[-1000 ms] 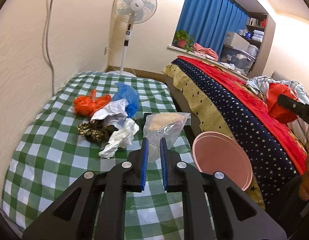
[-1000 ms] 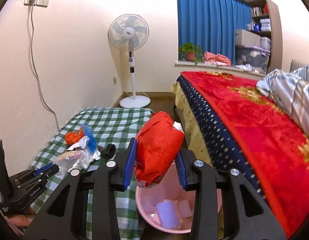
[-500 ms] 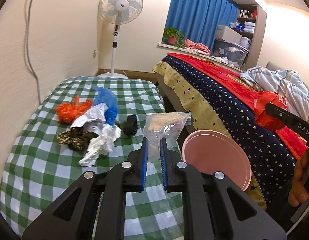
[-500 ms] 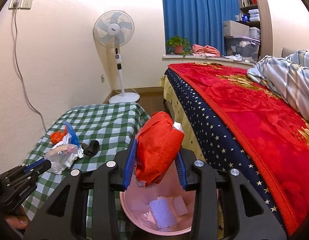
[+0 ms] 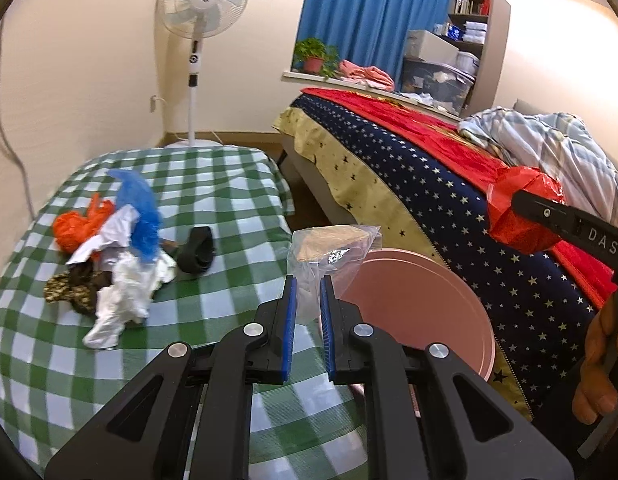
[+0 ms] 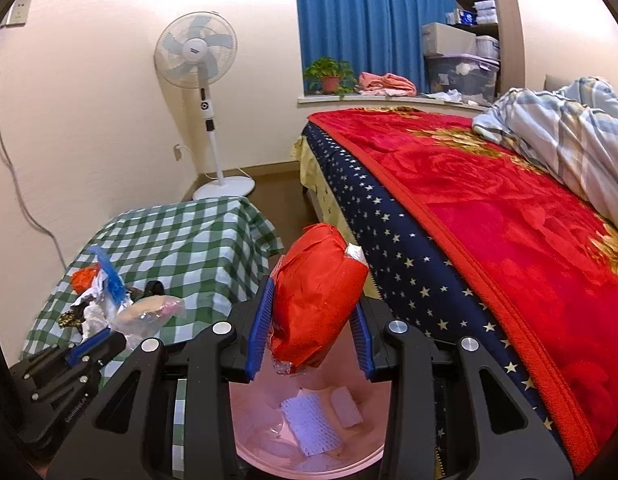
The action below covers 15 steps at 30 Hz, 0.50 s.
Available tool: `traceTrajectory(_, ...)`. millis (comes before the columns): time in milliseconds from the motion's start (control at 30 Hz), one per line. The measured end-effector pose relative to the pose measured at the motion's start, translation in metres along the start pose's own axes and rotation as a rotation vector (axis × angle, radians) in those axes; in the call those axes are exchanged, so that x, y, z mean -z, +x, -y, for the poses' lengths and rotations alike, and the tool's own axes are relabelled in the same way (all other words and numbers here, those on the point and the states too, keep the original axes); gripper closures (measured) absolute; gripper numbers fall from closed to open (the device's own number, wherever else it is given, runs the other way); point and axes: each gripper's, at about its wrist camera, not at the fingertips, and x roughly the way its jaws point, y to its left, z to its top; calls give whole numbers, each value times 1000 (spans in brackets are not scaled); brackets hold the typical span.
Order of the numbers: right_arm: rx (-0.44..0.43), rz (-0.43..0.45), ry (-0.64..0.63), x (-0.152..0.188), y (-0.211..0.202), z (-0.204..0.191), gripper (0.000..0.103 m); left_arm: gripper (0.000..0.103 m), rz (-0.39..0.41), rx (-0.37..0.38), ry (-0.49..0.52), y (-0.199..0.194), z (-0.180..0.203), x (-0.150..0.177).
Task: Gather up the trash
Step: 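Carry both bags over the pink bin and open both tools to drop them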
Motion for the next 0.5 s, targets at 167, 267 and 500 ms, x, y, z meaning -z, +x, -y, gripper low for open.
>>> traceTrajectory(167, 22, -9, 17, 1, 4, 7, 66, 91, -19, 28, 15, 14, 13, 2)
traceTrajectory(267, 29, -16, 21, 1, 7, 9, 66, 91, -30, 47, 28, 21, 21, 4)
traceTrajectory(500, 30, -21, 24, 1, 9, 11, 65, 91, -58, 106, 33, 35, 33, 9)
